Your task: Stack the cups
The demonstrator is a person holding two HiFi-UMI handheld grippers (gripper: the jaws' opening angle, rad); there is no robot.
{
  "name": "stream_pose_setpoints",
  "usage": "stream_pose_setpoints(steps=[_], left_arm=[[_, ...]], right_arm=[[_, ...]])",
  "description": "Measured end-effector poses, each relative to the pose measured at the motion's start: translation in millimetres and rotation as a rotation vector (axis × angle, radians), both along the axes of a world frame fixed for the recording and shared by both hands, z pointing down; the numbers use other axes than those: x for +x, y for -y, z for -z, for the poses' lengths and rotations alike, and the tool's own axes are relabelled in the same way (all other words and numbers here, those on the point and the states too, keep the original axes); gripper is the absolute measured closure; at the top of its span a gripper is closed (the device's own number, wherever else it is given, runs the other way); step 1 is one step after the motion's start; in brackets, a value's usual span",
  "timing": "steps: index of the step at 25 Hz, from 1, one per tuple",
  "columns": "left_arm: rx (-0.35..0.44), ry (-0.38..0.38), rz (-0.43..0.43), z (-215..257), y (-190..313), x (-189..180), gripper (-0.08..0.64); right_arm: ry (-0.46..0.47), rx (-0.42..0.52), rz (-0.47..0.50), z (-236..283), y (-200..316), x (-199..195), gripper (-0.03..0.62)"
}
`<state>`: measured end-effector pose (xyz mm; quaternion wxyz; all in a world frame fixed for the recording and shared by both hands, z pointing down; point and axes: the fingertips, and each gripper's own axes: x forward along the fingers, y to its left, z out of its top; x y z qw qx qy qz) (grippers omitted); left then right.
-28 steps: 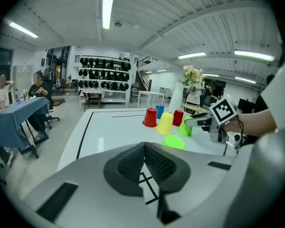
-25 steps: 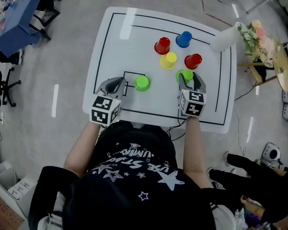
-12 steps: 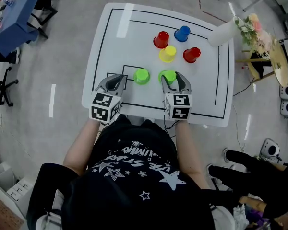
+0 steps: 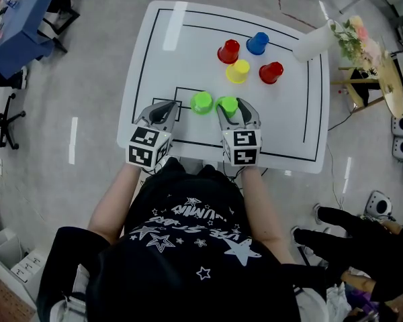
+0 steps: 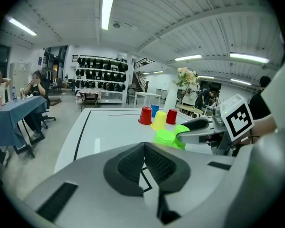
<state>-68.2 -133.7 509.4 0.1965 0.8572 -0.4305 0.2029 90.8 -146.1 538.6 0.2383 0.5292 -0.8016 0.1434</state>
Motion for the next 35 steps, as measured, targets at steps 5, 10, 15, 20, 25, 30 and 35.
stream_pose_setpoints(steps=[5, 10, 15, 20, 25, 30, 35], left_arm=[[-0.002, -0.002, -0.005, -2, 0, -1, 0.548], [0.000, -0.006, -0.007, -1, 2, -1, 0.548], [0.015, -0.008, -0.003, 3, 9, 0, 0.548], [0.023, -0.004, 0.016, 5, 15, -1, 0.548], [0.035, 0.038, 0.028, 4, 22, -5, 0.548], [0.031, 0.058, 0.049, 4, 29, -10, 0.548], [0.012, 0.058, 0.076, 1, 32, -14, 0.548]], right_arm=[[-0.010, 0.008, 0.014, 0, 0, -7, 0.348], [-0.001, 0.033, 0.015, 11, -2, -7, 0.301], [0.067, 0.091, -0.012, 41, 3, 3, 0.299], [0.070, 0.128, -0.061, 55, 26, 33, 0.313], [-0.001, 0.103, -0.073, 44, 64, 59, 0.333], [-0.027, 0.048, -0.005, 25, 96, 54, 0.322], [-0.060, 0.011, 0.046, 5, 113, 44, 0.324]])
